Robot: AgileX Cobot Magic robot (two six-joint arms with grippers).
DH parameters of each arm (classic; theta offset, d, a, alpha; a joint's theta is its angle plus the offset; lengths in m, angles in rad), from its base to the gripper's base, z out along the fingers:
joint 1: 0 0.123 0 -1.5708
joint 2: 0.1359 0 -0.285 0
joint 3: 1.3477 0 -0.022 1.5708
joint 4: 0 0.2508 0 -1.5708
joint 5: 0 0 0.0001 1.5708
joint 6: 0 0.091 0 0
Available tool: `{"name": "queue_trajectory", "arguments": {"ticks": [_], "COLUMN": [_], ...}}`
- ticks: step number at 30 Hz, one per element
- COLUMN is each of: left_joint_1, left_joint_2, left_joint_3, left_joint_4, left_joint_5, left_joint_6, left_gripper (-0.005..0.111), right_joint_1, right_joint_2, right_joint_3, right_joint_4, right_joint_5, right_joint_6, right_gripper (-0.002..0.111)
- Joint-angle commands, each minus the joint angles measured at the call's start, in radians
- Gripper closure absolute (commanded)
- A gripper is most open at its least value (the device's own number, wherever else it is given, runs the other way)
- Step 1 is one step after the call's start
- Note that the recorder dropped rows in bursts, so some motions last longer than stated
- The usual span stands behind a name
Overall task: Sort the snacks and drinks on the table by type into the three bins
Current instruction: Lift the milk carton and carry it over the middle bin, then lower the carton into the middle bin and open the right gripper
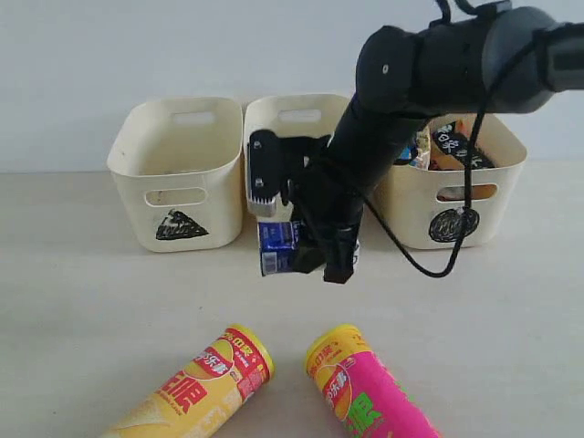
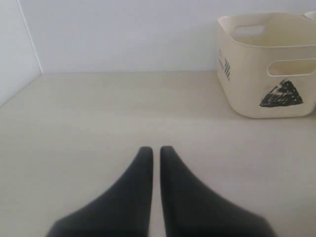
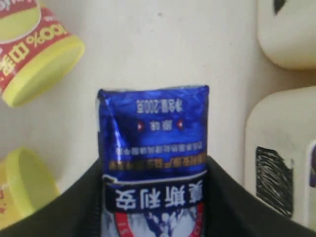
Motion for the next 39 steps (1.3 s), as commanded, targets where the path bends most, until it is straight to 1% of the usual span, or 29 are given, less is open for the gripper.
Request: {"name": "queue_trajectory", "arguments": {"ticks": [1, 3, 5, 8, 14, 21, 25, 30, 39], "left_joint_1": [0.000, 0.000, 0.000, 0.000, 0.000, 0.000, 0.000, 0.000, 0.000], "left_joint_2": [-0.004, -0.004, -0.004, -0.004, -0.004, -0.004, -0.004, -0.004, -0.004], "left_joint_3": [0.004, 0.004, 0.004, 0.004, 0.004, 0.004, 0.004, 0.004, 0.004], "left_joint_4": [-0.004, -0.004, -0.004, -0.004, -0.004, -0.004, -0.004, -0.004, -0.004], "left_joint_5": [-0.001, -0.001, -0.001, -0.001, -0.001, -0.001, -0.001, -0.001, -0.001], "left_joint_6": [-0.006, -0.006, -0.006, -0.006, -0.006, -0.006, -0.006, -0.006, -0.006], "left_gripper": [0.102, 0.102, 0.102, 0.102, 0.102, 0.102, 0.102, 0.102, 0.102], "right_joint_1": [-0.002, -0.002, -0.002, -0.002, -0.002, -0.017, -0.073, -0.110, -0.111], "right_joint_2": [-0.105, -0.130, -0.141, -0.138, -0.095, -0.002, 0.050, 0.102, 0.188], "right_joint_3": [-0.002, -0.002, -0.002, -0.002, -0.002, -0.002, -0.002, -0.035, -0.173], "right_joint_4": [-0.006, 0.000, 0.000, -0.002, -0.002, 0.000, 0.002, 0.002, 0.002], "right_joint_5": [-0.106, -0.188, -0.297, -0.435, -0.695, -0.887, -0.909, -0.903, -0.851], "right_joint_6": [0.160, 0.227, 0.335, 0.428, 0.471, 0.480, 0.586, 0.652, 0.718], "right_gripper": [0.107, 0.107, 0.107, 0.107, 0.107, 0.107, 0.107, 0.107, 0.107]}}
